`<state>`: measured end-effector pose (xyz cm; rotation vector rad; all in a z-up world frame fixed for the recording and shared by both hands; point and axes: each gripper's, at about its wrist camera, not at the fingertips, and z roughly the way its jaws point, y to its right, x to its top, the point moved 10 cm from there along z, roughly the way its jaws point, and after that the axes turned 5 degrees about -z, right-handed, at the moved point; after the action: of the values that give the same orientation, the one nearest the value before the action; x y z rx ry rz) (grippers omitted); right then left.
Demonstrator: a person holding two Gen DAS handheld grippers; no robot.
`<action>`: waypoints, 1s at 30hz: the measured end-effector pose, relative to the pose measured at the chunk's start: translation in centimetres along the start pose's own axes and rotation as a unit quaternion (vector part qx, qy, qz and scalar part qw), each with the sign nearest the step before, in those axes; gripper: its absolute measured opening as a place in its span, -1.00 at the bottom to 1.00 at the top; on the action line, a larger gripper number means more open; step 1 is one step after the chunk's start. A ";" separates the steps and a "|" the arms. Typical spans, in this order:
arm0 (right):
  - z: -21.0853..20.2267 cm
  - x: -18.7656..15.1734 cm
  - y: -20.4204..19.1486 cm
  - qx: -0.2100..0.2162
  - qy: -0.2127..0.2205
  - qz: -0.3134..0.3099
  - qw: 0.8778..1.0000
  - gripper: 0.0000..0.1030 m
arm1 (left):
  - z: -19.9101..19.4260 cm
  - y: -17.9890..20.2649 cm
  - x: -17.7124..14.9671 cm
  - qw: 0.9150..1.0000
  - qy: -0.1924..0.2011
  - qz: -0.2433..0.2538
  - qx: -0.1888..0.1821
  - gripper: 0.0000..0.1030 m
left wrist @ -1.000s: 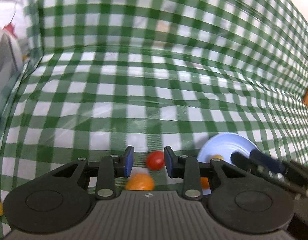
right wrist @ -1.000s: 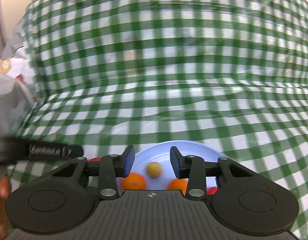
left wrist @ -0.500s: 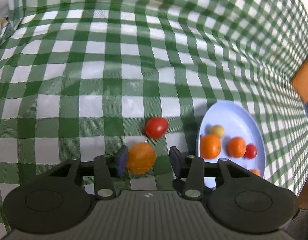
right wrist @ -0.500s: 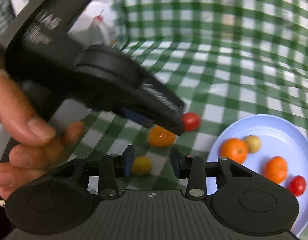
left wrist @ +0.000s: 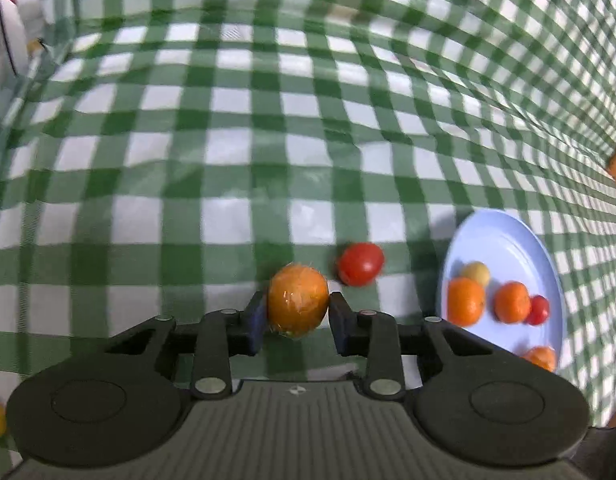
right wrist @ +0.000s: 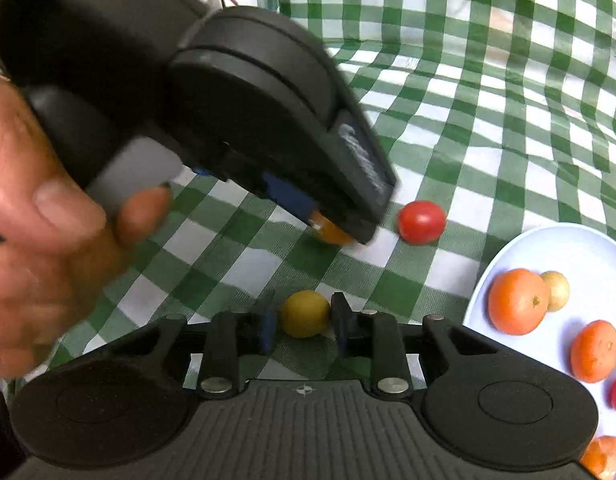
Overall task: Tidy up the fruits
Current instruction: 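Grasp another orange with the left tool while the right tool grasps a yellow cherry tomato, then carry the orange and yellow tomato over the blue plate with both tools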
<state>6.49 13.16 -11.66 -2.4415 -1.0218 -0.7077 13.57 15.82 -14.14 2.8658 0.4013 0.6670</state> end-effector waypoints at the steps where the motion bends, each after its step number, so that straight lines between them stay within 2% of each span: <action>1: -0.2 0.3 0.4 -0.011 0.008 0.005 1.000 -0.42 | -0.1 -0.2 0.1 1.000 0.005 0.006 0.014 -0.29; 3: -0.4 0.7 1.6 -0.041 0.021 0.016 0.999 -0.42 | 0.0 -0.5 0.2 0.999 0.011 0.022 0.038 -0.29; 5: 0.0 0.7 2.6 -0.063 0.017 0.026 0.998 -0.42 | 0.2 -0.6 0.1 0.999 0.009 0.027 0.040 -0.28; 22: 0.1 0.3 2.7 -0.056 0.007 0.020 0.998 -0.42 | 1.2 -0.1 0.2 0.998 0.006 0.031 0.051 -0.28; 30: -0.6 0.8 3.1 -0.067 0.028 0.033 0.997 -0.42 | 0.5 -0.8 1.1 0.998 0.025 0.017 0.057 -0.29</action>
<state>9.07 11.22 -11.18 -2.5401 -0.8942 -0.8420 14.55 16.87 -14.33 2.9743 0.4124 0.7467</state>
